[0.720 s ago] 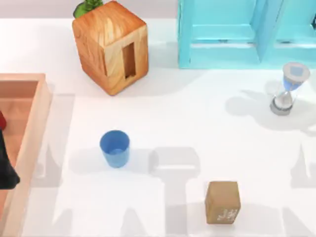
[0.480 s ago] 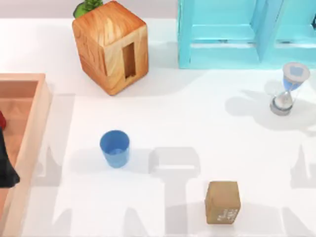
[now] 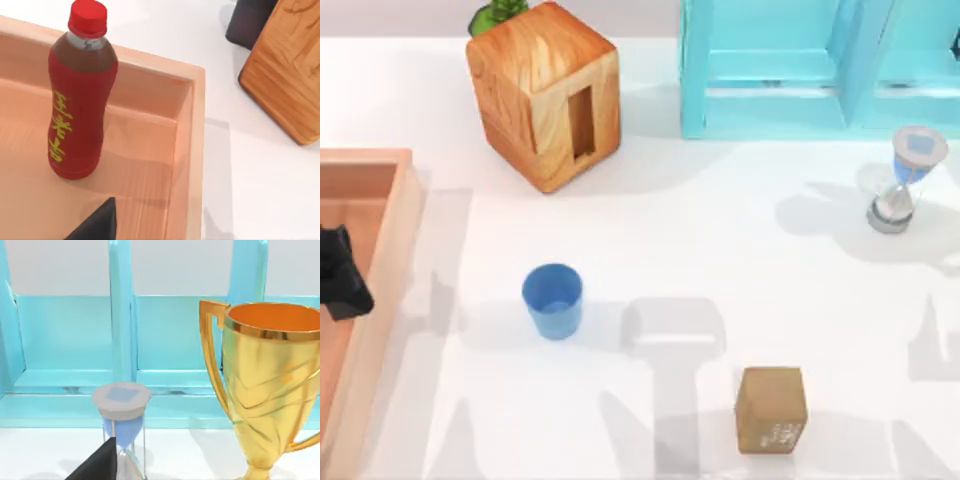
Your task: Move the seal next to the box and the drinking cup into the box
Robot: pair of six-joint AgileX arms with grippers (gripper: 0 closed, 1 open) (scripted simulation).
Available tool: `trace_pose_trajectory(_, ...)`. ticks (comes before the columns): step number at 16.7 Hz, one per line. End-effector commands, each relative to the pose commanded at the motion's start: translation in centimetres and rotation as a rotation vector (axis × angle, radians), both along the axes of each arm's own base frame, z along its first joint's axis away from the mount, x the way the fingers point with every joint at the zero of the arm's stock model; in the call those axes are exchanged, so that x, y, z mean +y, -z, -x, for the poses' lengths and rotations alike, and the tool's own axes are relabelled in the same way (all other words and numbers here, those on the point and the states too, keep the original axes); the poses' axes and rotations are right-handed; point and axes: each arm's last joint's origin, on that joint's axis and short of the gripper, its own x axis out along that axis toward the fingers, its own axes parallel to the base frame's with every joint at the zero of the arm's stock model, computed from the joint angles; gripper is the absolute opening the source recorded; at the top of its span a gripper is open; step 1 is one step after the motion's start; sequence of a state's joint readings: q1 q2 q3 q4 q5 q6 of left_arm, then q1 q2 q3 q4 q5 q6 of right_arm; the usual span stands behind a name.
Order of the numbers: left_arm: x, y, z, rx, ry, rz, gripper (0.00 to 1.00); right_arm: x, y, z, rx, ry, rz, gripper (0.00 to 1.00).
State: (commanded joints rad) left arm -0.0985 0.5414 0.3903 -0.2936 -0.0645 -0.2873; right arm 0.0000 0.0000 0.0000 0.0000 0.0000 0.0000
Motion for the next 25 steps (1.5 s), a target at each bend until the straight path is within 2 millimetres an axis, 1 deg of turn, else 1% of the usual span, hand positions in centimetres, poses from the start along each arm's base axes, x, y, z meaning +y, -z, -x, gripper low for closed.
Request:
trace_pose_trajectory(3, -1.5, -2.1, -3.4, 0.224, -0.023, 0.08, 1.0, 0.0, 0.0, 0.0, 0.0, 0.0, 0.0, 1.0)
trace_pose_trajectory(6, -4.2, -3.4, -7.4, 0.438, -0.042, 0.124, 1.0, 0.0, 0.0, 0.0, 0.0, 0.0, 0.0, 1.0)
trace_pose_trajectory(8, -6.8, -3.6, -10.1, 0.573, -0.048, 0.129, 1.0, 0.0, 0.0, 0.0, 0.0, 0.0, 0.0, 1.0)
trace_pose_trajectory(10, -10.1, -3.5, -12.4, 0.694, -0.046, 0.116, 1.0, 0.0, 0.0, 0.0, 0.0, 0.0, 0.0, 1.0)
trace_pose_trajectory(13, -15.9, -2.7, -14.5, 0.843, -0.028, 0.072, 1.0, 0.0, 0.0, 0.0, 0.0, 0.0, 0.0, 1.0)
trace_pose_trajectory(15, -19.9, -1.9, -14.9, 0.919, -0.006, 0.034, 1.0, 0.0, 0.0, 0.0, 0.0, 0.0, 0.0, 1.0)
trace_pose_trajectory(18, -25.7, -0.9, -14.0, 1.003, 0.044, -0.028, 1.0, 0.0, 0.0, 0.0, 0.0, 0.0, 0.0, 1.0)
trace_pose_trajectory(21, -30.5, -0.3, -11.9, 1.058, 0.108, -0.086, 1.0, 0.0, 0.0, 0.0, 0.0, 0.0, 0.0, 1.0)
trace_pose_trajectory(23, -33.1, -0.1, -10.1, 1.08, 0.159, -0.117, 1.0, 0.0, 0.0, 0.0, 0.0, 0.0, 0.0, 1.0)
trace_pose_trajectory(25, -35.3, 0.1, -8.3, 1.1, 0.201, -0.149, 1.0, 0.0, 0.0, 0.0, 0.0, 0.0, 0.0, 1.0)
